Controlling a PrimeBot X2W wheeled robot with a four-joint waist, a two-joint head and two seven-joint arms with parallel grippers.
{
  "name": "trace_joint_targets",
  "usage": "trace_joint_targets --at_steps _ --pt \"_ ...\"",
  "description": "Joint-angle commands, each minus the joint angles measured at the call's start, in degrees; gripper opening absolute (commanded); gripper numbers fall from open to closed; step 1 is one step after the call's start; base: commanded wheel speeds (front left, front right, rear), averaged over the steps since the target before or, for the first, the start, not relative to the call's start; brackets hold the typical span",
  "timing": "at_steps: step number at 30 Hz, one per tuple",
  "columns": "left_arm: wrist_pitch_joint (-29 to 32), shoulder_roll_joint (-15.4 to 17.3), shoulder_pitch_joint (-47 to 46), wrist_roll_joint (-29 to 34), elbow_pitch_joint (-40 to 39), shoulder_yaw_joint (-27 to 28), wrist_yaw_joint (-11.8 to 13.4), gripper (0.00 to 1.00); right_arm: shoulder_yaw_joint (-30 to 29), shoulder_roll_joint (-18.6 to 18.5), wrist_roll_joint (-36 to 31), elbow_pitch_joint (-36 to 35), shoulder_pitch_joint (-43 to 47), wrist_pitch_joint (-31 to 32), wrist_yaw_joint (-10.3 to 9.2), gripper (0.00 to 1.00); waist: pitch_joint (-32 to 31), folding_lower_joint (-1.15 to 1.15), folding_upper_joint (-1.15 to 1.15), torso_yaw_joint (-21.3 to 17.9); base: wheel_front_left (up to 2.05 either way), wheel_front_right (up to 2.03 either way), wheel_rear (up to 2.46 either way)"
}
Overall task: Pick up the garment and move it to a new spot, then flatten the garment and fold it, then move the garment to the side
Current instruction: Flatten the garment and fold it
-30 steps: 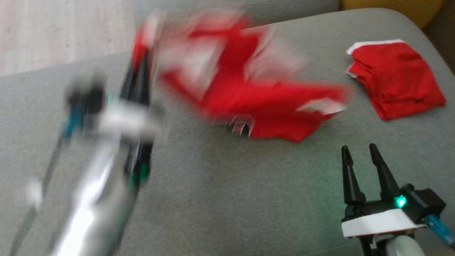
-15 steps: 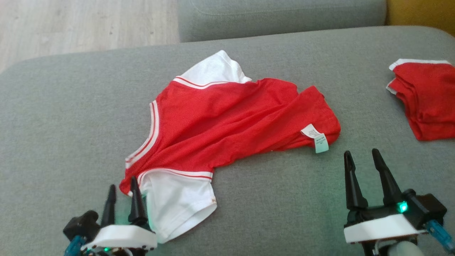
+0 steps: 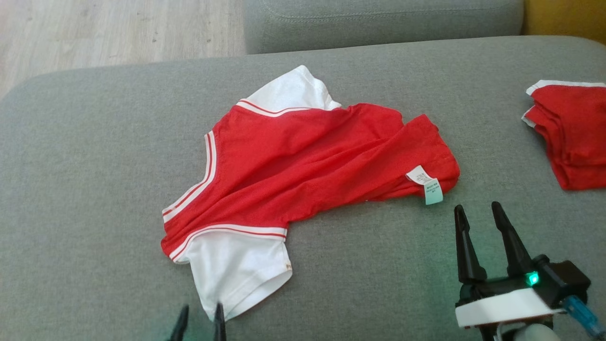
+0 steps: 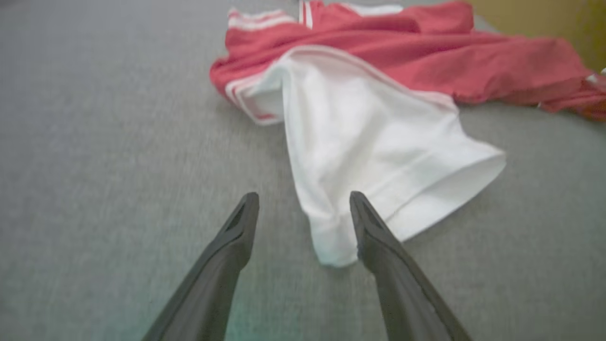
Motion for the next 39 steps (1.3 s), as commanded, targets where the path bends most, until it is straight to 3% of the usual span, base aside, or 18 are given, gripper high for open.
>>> trace_joint_targets --at_steps 1,11,12,13,14,17,20,26,32,39 --pt "1.44 -0.63 -0.66 -0.98 0.35 0.67 0.62 1.00 1.53 -0.32 -0.20 -1.72 -1.27 -0.62 -0.04 1.00 0.08 0.00 0.00 0.10 0.00 0.00 0.00" --pt "4.81 -0.93 -4.03 -2.53 5.95 -1.65 0.45 1.00 1.56 -0.32 -0.98 -1.56 -1.82 -0.62 -0.04 1.00 0.02 0.00 0.00 -0.08 0.00 0.00 0.00" --pt "5.42 -0.95 -4.11 -2.78 6.50 -2.09 0.12 0.75 1.47 -0.32 -1.10 -1.55 -1.78 -0.62 -0.04 1.00 -0.10 0.00 0.00 -0.13 0.00 0.00 0.00" --pt "6.09 -0.97 -4.12 -3.04 7.03 -2.60 -0.30 0.12 1.38 -0.36 -1.19 -1.53 -1.72 -0.62 -0.04 1.00 -0.24 0.00 0.00 -0.14 0.00 0.00 0.00" --pt "6.76 -0.99 -4.05 -3.43 7.44 -3.10 -0.82 0.00 1.28 -0.40 -1.25 -1.51 -1.63 -0.62 -0.04 1.00 -0.40 0.00 0.00 -0.11 0.00 0.00 0.00" --pt "7.22 -1.03 -3.77 -4.34 7.39 -4.05 -1.95 0.00 0.88 -0.47 -1.36 -1.39 -1.12 -0.62 -0.04 1.00 -1.19 0.00 0.00 0.35 0.00 0.00 0.00" --pt "4.81 -0.43 -3.48 -4.75 5.47 -2.62 -1.15 0.00 0.75 -0.53 -1.31 -1.23 -0.50 -0.62 -0.04 1.00 -2.04 0.00 0.00 1.37 0.00 0.00 0.00" --pt "1.67 4.89 -3.11 -5.50 -1.90 3.51 0.95 0.00 0.60 -1.43 0.19 1.28 0.19 -0.62 -0.04 1.00 -2.86 0.00 0.00 4.40 0.00 0.00 0.00" --pt "0.88 8.62 -5.03 -6.71 -7.34 8.43 1.80 0.00 2.14 -4.77 2.03 6.51 -1.63 -0.62 -0.04 1.00 -1.67 0.00 0.00 6.71 0.00 0.00 0.00" --pt "1.42 9.31 -7.48 -6.79 -9.48 9.21 2.83 0.00 6.91 -9.97 4.73 11.28 -6.44 -0.62 -0.04 1.00 0.66 0.00 0.00 8.01 0.00 0.00 0.00"
